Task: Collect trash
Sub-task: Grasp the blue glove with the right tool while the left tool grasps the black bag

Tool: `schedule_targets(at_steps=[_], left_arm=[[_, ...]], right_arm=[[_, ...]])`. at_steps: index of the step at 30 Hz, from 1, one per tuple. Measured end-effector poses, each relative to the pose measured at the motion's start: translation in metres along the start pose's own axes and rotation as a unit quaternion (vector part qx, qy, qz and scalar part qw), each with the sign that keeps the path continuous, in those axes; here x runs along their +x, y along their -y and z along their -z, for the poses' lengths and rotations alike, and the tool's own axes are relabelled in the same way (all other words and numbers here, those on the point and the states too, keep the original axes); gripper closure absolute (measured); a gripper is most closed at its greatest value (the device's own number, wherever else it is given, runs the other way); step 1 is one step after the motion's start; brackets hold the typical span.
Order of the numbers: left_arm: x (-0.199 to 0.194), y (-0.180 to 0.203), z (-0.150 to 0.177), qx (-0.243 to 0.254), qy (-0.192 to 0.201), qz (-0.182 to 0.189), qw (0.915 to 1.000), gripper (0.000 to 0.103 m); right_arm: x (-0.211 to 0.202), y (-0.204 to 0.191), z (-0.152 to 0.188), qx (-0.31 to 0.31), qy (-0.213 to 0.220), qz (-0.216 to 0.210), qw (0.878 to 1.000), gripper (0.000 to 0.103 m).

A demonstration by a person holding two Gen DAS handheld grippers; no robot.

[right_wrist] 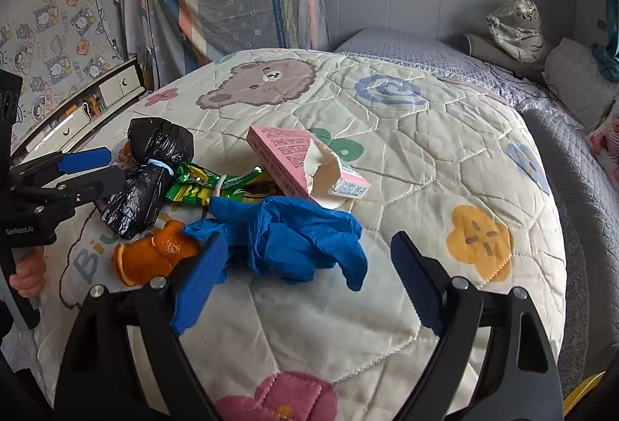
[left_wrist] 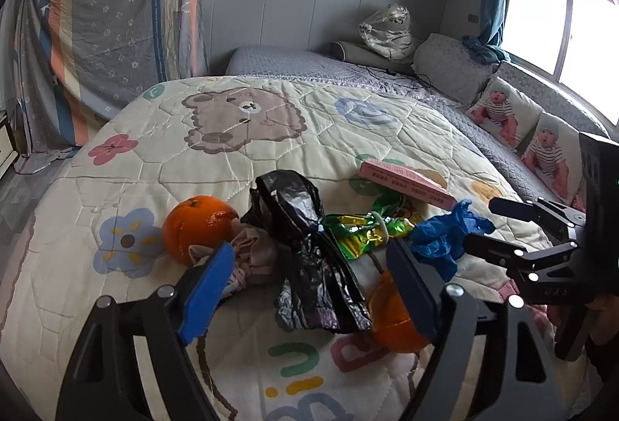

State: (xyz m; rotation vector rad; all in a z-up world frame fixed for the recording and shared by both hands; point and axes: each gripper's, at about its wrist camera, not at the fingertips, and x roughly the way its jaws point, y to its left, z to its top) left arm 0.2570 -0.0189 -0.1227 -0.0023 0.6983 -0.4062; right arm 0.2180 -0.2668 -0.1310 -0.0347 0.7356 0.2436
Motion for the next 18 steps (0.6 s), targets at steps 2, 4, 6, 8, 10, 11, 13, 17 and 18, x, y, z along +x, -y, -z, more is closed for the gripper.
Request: schedule_targets(at_steps=[2,4,6,8,10,11,13,17,18], left_arm=[[0.007,-0.002,-0.001,-0.005,-0.01,-0.001,0.9999,0.032],[0.015,-0.005,-0.002,-0.01,-0.021,0.005,0.9997,0.037],[0.022,-0.005,-0.002,-0.009,-0.03,0.003,0.9995,0.043],[0.026,-0.004,-0.003,-0.002,-0.033,-0.005,0.9994,0.051],[0.029,-0.004,-0.006,0.001,-0.035,-0.007,0.9994,0.058],[0.031,-0.005,-0.007,0.0,-0.035,-0.007,0.9994,0.065],[0.033,-0.008,-0.01,-0.003,-0.037,-0.01,0.9993,0.074],[0.034,-0.012,-0.016,-0.013,-0.033,-0.006,0.9994,0.089],[0.033,-0.012,-0.017,-0.014,-0.031,-0.005,0.9994,0.09]], right_arm=[[0.006,-0.001,-0.001,-0.001,-0.011,-0.005,1.0,0.022],[0.012,-0.003,-0.002,-0.006,-0.018,-0.009,1.0,0.025],[0.02,-0.005,-0.003,-0.009,-0.03,-0.011,0.999,0.031],[0.026,-0.004,-0.005,-0.005,-0.041,-0.012,0.999,0.039],[0.03,-0.002,-0.007,0.003,-0.047,-0.015,0.999,0.045],[0.031,-0.002,-0.009,0.002,-0.048,-0.013,0.999,0.051],[0.031,-0.004,-0.011,-0.005,-0.044,-0.003,0.999,0.06],[0.032,-0.006,-0.018,-0.007,-0.034,0.009,0.999,0.073],[0.031,-0.005,-0.02,-0.008,-0.031,0.015,0.999,0.074]])
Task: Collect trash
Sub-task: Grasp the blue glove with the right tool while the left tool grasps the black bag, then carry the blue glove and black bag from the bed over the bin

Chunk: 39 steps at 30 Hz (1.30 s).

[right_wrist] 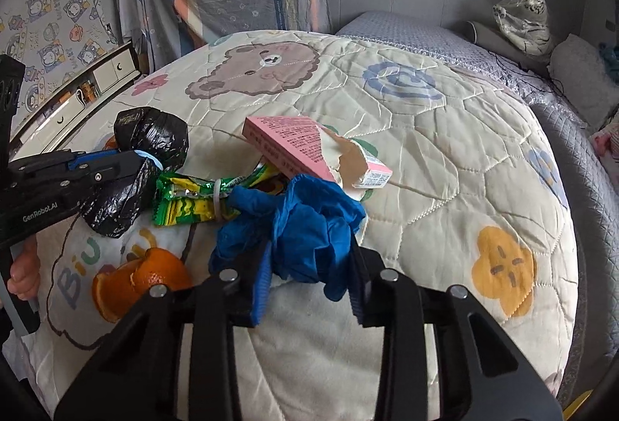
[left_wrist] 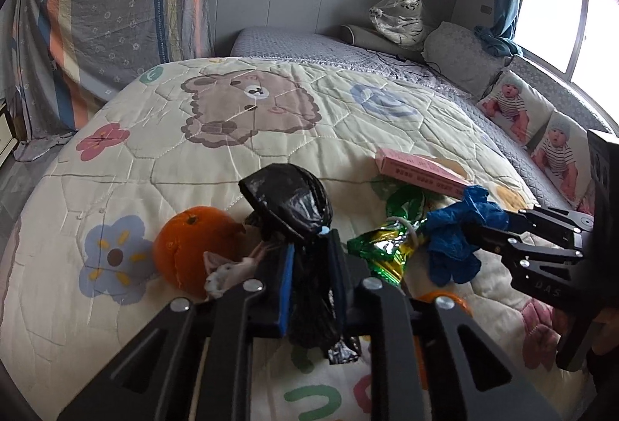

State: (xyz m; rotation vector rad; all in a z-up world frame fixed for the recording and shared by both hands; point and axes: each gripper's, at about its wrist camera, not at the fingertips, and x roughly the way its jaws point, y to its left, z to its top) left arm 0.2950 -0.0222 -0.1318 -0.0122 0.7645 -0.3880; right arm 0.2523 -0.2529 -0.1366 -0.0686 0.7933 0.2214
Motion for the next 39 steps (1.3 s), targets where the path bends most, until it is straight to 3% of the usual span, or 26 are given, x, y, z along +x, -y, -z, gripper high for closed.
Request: schedule_targets(at_steps=[3,11,27,39], left_arm=[[-0.003,0.001,-0.004,0.0,0.01,-0.001,0.9999,0.093],[-0.023,-0.005,-0.013,-0.015,0.043,0.005,0.9989,0.096],[-0.087,-0.017,-0.033,-0.027,0.111,0.001,0.9934,0.096],[-0.114,0.014,-0.036,-0.012,0.136,0.008,0.9907,0.096]], right_arm=[[-0.005,0.002,-0.006,-0.001,0.017,0.023,1.0,0.081],[-0.028,0.007,-0.014,0.001,0.057,0.046,0.997,0.086],[-0.087,0.011,-0.012,0.001,0.122,0.073,0.99,0.086],[-0.128,0.021,0.006,0.01,0.148,0.1,0.984,0.086]])
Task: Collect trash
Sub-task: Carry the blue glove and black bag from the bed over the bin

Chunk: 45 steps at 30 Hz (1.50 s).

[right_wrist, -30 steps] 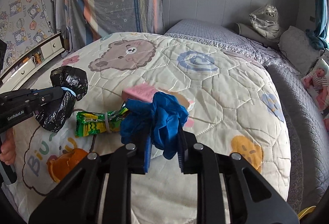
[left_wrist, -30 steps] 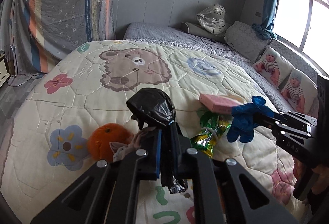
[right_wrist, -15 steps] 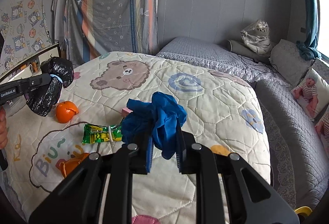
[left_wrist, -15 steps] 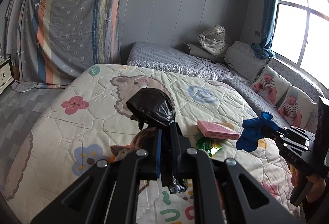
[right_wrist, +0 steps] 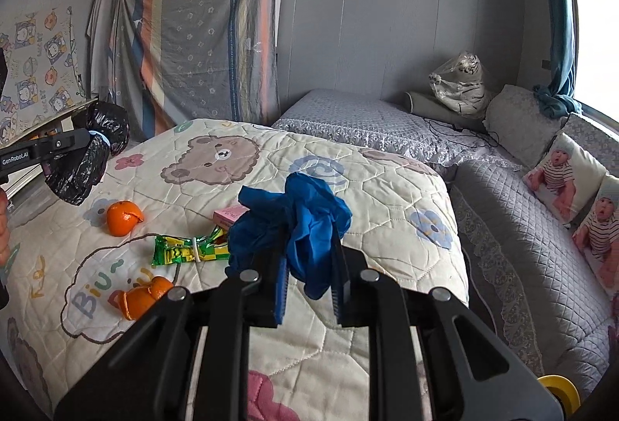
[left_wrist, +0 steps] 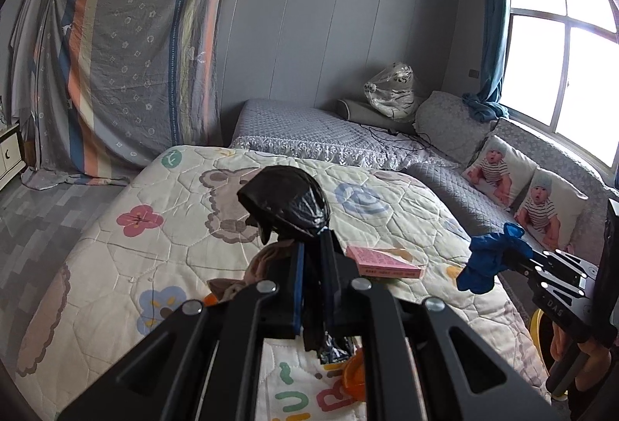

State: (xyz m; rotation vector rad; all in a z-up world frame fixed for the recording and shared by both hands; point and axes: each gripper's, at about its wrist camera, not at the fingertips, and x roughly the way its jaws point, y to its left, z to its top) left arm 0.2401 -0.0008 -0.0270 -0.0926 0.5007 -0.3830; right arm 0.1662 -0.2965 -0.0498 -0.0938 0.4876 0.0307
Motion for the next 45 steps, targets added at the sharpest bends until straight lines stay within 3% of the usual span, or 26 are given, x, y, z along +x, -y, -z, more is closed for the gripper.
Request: schedule_targets(at_steps=[15,22,32,45], left_arm=[[-0.009,0.066,-0.004,0.044,0.011,0.042,0.9981,0.096],[-0.007,0.106,-0.004,0.064,0.01,0.079,0.9948,0.096],[-0.005,0.172,0.0,0.101,0.003,0.138,0.9853,0.096],[0.001,0.253,0.024,0.143,-0.022,0.211,0.9669,0.096]], right_arm=[[-0.044,0.032,0.011,0.024,0.024,0.039,0.999,0.086],[-0.067,0.054,0.02,0.036,0.033,0.065,0.997,0.086],[-0.099,0.09,0.039,0.057,0.036,0.114,0.991,0.086],[-0.143,0.134,0.08,0.087,0.022,0.187,0.978,0.086]])
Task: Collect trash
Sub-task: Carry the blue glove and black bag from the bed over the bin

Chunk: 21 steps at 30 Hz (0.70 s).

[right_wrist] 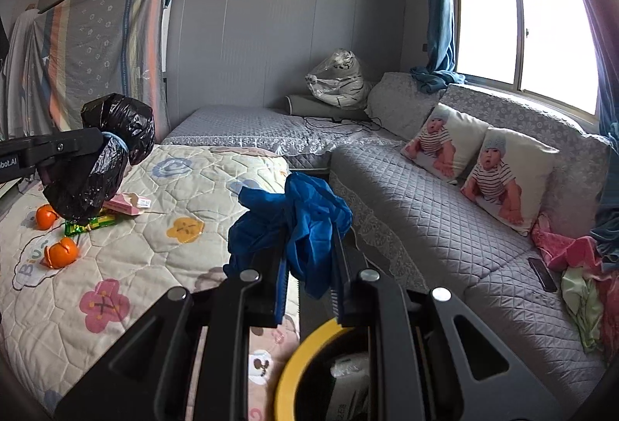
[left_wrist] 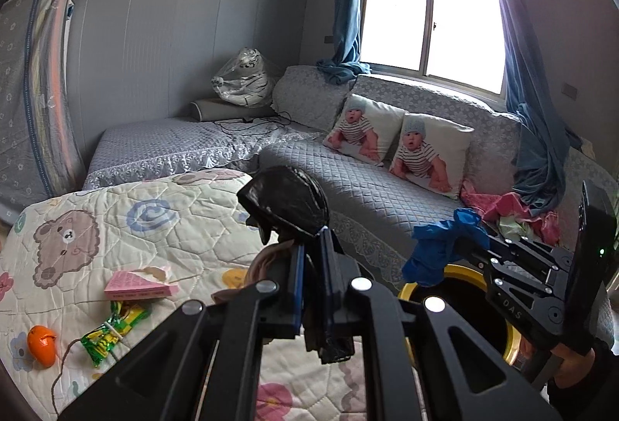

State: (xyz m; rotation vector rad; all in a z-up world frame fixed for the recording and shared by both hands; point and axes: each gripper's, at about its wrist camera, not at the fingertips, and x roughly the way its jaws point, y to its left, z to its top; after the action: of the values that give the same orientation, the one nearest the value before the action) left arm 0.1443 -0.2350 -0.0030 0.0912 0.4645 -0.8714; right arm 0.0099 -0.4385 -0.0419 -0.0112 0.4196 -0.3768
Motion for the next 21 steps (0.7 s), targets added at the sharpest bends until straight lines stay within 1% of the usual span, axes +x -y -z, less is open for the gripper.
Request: schedule_targets(at_steps=[12,15,21], left_arm=[[0.034,0.063,0.008,0.03,-0.024,0.061,0.9974,0.096],[0.043,0.074,0.012,0.035,-0.034,0.072,0.9962,0.096],[0.063,0.096,0.018,0.046,-0.051,0.088,0.9937,0.096]], right_arm=[[-0.015,0.051,0.034,0.029,-0.024,0.062,0.997,0.086],[-0.016,0.057,0.043,0.027,-0.029,0.078,0.996,0.086],[-0.014,0.066,0.058,0.026,-0.044,0.094,0.994,0.086]])
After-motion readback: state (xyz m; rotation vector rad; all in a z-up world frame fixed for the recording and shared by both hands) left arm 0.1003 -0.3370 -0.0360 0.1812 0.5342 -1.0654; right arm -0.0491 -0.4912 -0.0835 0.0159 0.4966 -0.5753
